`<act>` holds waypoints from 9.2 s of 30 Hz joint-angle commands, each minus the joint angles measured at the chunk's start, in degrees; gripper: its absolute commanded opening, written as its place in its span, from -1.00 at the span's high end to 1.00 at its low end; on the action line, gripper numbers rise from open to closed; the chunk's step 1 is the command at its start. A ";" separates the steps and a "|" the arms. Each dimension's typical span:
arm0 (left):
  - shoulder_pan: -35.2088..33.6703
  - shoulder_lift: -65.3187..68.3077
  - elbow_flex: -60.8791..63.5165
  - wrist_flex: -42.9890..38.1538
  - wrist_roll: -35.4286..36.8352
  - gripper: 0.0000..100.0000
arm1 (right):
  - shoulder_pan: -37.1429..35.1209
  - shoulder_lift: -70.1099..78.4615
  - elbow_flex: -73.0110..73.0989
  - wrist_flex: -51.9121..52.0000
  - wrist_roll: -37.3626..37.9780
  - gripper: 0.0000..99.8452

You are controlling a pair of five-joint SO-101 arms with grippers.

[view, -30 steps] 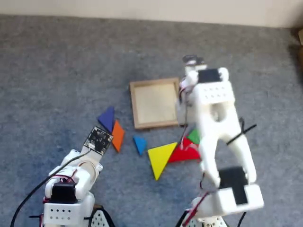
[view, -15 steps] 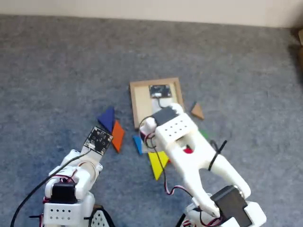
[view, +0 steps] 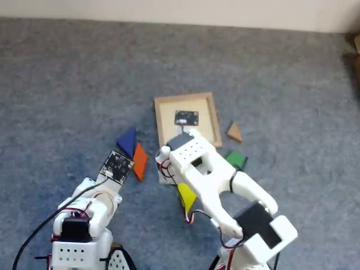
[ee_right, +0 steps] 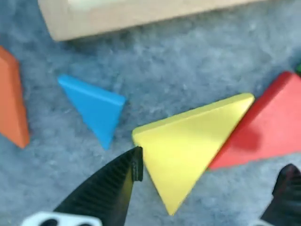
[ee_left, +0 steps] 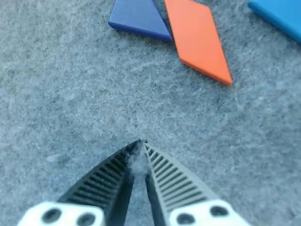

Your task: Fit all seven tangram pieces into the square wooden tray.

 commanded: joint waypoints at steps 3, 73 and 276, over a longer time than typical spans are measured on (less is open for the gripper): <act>-0.40 -1.27 1.27 0.18 -0.44 0.99 | -0.75 1.19 -3.38 -4.62 -2.99 0.17; -0.40 -1.27 1.27 0.18 -0.44 0.99 | 2.51 -15.25 3.38 0.04 6.07 0.43; -0.40 -1.27 1.27 0.18 -0.44 0.99 | 16.13 16.48 -31.52 -4.26 22.95 0.97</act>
